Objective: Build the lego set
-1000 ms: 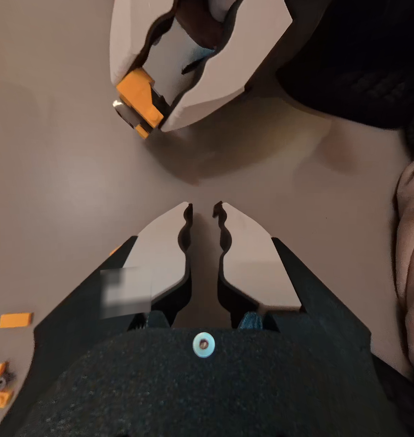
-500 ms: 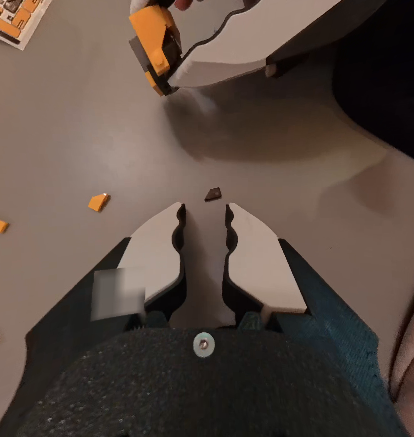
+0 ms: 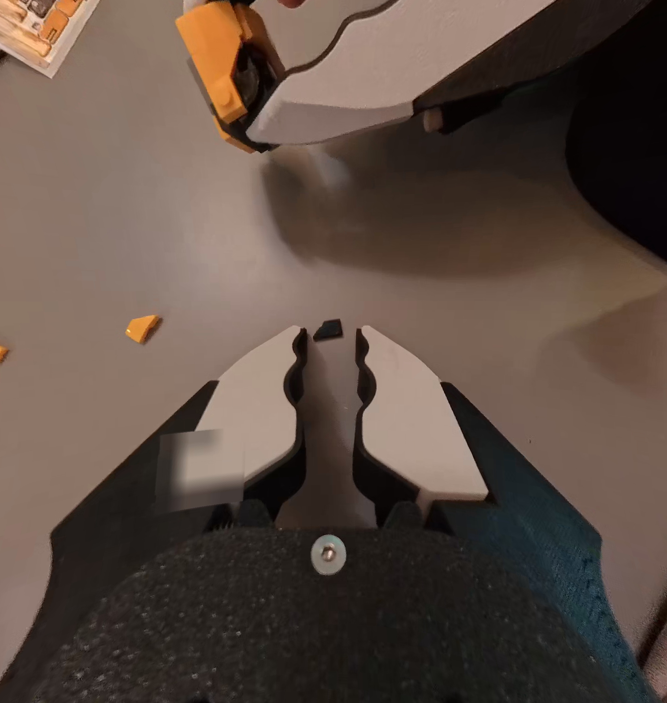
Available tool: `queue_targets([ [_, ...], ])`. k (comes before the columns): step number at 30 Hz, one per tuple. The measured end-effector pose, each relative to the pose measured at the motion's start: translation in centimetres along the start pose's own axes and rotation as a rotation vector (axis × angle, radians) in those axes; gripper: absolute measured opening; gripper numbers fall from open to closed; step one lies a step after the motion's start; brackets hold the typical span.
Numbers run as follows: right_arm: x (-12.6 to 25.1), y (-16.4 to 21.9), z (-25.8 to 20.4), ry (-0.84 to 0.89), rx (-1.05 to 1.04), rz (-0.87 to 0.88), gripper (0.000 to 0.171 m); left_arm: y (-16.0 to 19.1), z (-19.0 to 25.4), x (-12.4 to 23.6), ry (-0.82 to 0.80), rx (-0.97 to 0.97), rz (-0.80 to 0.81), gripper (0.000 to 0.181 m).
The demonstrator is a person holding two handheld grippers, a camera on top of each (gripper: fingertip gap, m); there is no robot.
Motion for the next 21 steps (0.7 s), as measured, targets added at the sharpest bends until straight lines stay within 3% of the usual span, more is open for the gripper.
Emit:
queue_targets([
  [6,0.0,-0.1,0.0,-0.003,-0.002,0.007,0.025,-0.1,0.0,-0.1,0.035,-0.054,-0.011,0.012],
  [15,0.1,-0.5,-0.8,-0.064,-0.004,0.047,0.025,-0.6,-0.5,-0.6,0.211,-0.141,-0.01,0.012],
  [21,0.1,-0.4,-0.8,-0.075,-0.02,0.048,0.025,-1.3,0.2,-0.1,0.295,-0.146,0.066,0.028],
])
Point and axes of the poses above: each gripper's, where its closed fingertips meet, x back along the fingers, y out of its underside, z = x × y across the jaws, the point moved 4 cm from there along x, back along the fingers, and after that the axes turned 9 degrees about z, right-handed, at the moved point
